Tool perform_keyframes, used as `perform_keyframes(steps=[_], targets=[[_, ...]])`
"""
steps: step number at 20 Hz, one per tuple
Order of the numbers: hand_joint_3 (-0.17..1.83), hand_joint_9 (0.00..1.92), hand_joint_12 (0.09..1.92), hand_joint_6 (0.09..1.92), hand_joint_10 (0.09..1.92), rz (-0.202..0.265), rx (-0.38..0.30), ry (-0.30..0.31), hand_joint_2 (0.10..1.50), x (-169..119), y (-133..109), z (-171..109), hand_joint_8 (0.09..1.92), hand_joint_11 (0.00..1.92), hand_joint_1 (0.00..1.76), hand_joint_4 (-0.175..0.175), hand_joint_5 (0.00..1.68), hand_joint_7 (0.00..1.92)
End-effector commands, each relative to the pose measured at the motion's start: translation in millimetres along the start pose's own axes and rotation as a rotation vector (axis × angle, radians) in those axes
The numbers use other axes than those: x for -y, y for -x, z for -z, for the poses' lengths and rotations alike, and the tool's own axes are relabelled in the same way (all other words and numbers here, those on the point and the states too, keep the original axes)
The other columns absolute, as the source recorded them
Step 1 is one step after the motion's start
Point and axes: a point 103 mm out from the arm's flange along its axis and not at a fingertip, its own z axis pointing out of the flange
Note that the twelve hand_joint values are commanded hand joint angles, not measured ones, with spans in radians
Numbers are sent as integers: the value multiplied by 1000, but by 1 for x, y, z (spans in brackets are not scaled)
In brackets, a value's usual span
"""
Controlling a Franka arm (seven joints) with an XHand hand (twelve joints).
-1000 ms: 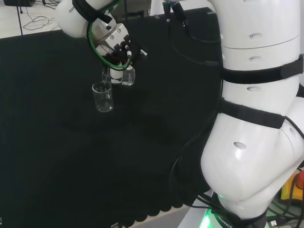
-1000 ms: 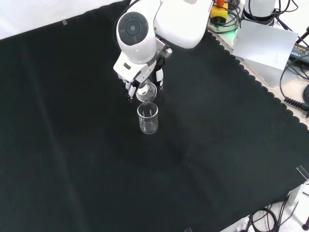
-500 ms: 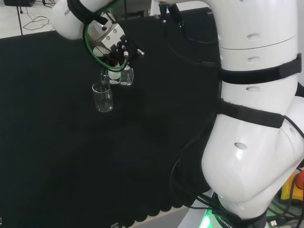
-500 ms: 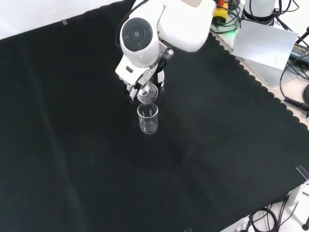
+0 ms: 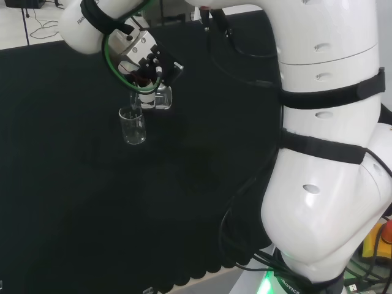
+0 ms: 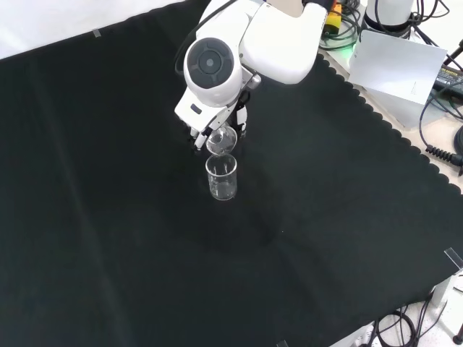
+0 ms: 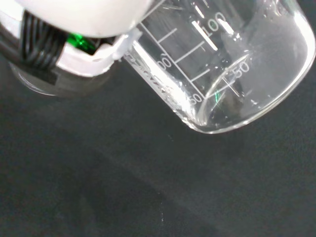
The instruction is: Pour the water from the handheld beaker into the one on the table.
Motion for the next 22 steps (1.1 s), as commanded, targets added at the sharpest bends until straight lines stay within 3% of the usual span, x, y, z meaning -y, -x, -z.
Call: perform_keyframes(steps=[1,22], targets=[[555,1721,672,574,146,-5,18,1,704,1,-1,2,87,1391,1175,-24,1305,1719],[559,1716,671,580,153,-23,105,-52,703,-1,-6,14,87,1395,1176,-33,1303,1717]])
